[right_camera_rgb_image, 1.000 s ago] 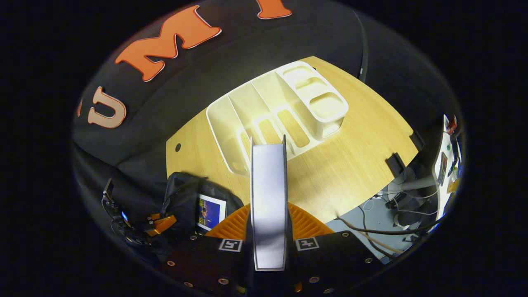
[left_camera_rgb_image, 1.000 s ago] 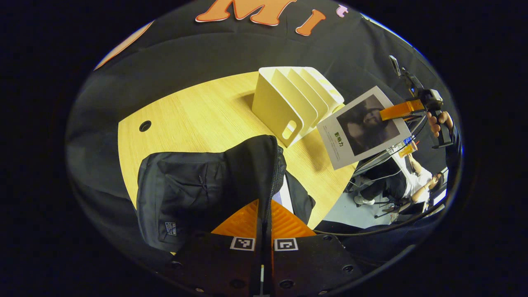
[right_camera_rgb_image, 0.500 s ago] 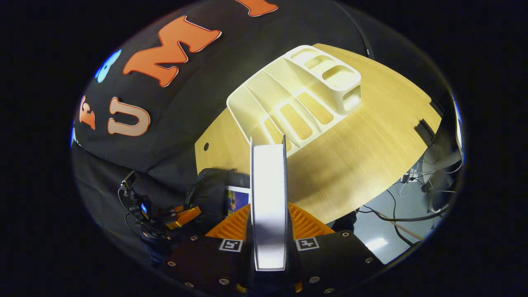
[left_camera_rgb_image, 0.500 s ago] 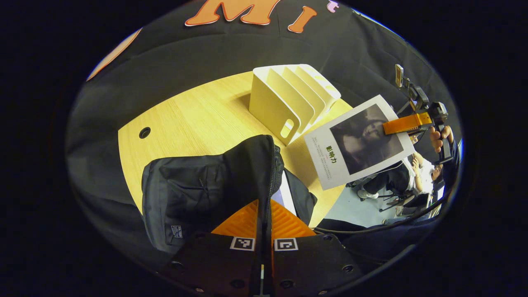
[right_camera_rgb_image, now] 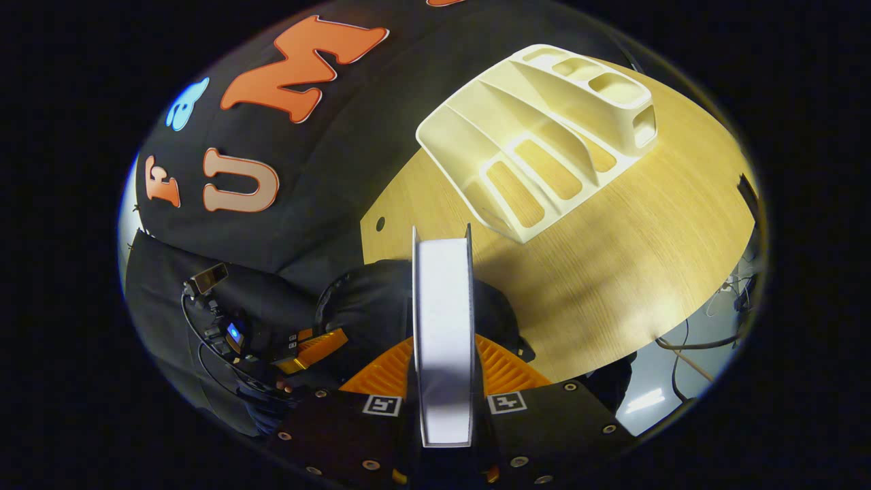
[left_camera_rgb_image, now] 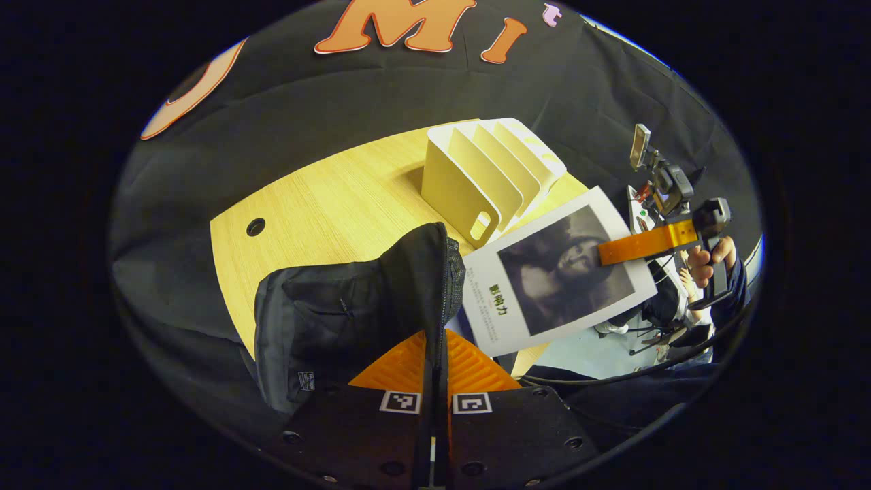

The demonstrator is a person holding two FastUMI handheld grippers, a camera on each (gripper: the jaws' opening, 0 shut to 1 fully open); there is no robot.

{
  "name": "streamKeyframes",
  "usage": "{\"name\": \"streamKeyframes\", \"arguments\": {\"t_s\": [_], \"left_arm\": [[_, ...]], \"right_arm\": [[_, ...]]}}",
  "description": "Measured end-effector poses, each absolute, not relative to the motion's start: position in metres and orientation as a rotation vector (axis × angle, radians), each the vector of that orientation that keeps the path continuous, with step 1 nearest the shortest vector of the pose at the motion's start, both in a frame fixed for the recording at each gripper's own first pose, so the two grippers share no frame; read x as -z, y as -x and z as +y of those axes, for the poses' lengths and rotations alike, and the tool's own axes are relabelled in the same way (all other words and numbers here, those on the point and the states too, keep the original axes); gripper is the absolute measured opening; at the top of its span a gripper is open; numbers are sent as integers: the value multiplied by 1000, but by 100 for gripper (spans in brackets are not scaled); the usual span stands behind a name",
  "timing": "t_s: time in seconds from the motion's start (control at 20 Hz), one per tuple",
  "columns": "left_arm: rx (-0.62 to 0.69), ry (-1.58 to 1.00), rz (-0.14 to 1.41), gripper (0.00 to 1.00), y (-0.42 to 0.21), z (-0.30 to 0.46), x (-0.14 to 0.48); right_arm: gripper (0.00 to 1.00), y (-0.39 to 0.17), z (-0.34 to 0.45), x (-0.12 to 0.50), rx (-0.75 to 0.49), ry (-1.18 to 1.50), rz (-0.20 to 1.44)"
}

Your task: Open the schoolbag, grab two books from the bookshelf and put them into the schoolbag.

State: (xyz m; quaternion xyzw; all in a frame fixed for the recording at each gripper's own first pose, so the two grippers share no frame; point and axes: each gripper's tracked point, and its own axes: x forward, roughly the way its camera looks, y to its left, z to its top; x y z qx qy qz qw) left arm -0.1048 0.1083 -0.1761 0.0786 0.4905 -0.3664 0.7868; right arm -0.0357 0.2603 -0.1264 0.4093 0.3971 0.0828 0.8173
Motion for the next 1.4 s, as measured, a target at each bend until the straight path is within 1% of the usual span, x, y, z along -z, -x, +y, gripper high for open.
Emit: {"name": "streamKeyframes", "arguments": {"t_s": [0.15,0.55,1.0,1.4], "left_arm": [[787,-172,1047,3,102,112,167],[797,-164,1039,3,98,108,158],[816,-155,1033,4,100,103,155],[844,-158,1016,3,103,98,143]], "right_arm": [[31,24,283,129,-227,-902,837],[31,-4,328,148,-300,-1017,774],[31,-34,376,184,-324,-1127,733],[31,-43,405,202,-342,-1159,718]]}}
